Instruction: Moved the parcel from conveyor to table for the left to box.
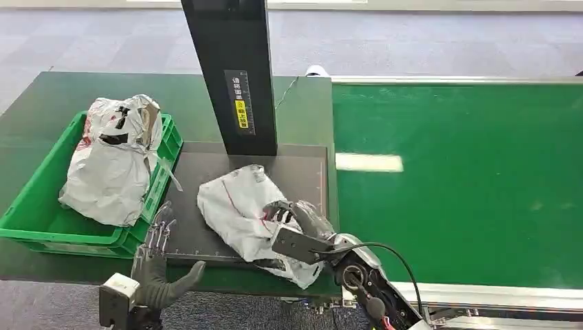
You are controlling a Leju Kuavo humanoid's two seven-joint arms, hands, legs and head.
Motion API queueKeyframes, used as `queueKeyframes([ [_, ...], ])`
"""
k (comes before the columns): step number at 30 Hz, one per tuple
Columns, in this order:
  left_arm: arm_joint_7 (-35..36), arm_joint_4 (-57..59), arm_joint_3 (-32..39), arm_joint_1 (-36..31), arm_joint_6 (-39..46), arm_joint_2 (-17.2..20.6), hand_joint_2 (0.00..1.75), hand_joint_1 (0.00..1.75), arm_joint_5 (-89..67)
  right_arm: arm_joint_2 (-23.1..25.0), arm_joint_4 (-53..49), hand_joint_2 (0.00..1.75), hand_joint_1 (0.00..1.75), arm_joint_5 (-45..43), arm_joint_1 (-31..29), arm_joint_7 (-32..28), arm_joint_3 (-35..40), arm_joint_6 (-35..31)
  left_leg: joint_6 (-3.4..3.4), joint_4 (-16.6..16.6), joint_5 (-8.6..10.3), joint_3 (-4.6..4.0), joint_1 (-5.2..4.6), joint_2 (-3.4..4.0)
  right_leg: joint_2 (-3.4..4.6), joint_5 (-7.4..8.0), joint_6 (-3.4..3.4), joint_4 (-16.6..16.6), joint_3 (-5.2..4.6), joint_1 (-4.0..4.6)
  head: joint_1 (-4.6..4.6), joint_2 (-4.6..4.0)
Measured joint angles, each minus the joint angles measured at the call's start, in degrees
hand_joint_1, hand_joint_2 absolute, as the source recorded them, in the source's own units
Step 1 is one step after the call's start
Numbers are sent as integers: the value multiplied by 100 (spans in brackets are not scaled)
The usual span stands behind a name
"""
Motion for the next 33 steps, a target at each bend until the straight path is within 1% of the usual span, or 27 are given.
queueKeyframes([
  [5,31,0,-55,-1,9,22,175,0,0,-79,22,175,0,-13,11,85,24,-237,0,0,0,2,0,0,0,0,0,0,0,0,0,0],
  [9,33,0,-72,-1,13,31,175,0,9,-136,-50,175,0,-148,91,31,-20,-442,0,0,0,2,0,0,0,0,0,0,-1,0,0,0],
  [13,33,0,-74,0,42,35,175,0,28,-173,-339,175,0,-654,278,-407,-214,-637,0,0,0,2,0,0,0,0,0,0,-1,0,2,0],
  [15,33,0,-74,3,81,35,175,0,61,-184,-617,175,0,-1279,428,-851,-401,-643,0,0,0,1,0,-1,0,0,0,0,0,0,0,0],
  [17,31,0,-72,24,129,35,175,0,66,-166,-932,175,0,-1778,641,-1159,-615,-632,0,0,-1,0,0,-2,0,-1,1,0,-1,0,0,0],
  [19,24,0,-72,44,142,37,175,0,66,-125,-1262,175,0,-2200,803,-1324,-867,-575,0,0,-2,1,0,0,0,-1,1,0,-1,0,-2,0],
  [22,24,-4,-74,65,236,26,175,0,63,54,-1877,175,0,-2936,1191,-1375,-1306,-359,-1,0,-2,-2,0,-2,0,-3,2,0,-3,0,-2,0],
  [24,76,-33,-68,54,249,6,175,0,61,174,-2065,175,0,-3188,1302,-1351,-1557,-267,-1,-1,-2,1,1,1,1,-3,2,0,-2,1,0,0],
  [33,243,-81,-55,47,304,-81,175,0,-112,448,-2288,175,0,-3386,1581,-1307,-2201,-127,-1,0,-2,2,0,0,0,-3,2,0,0,0,0,0],
])
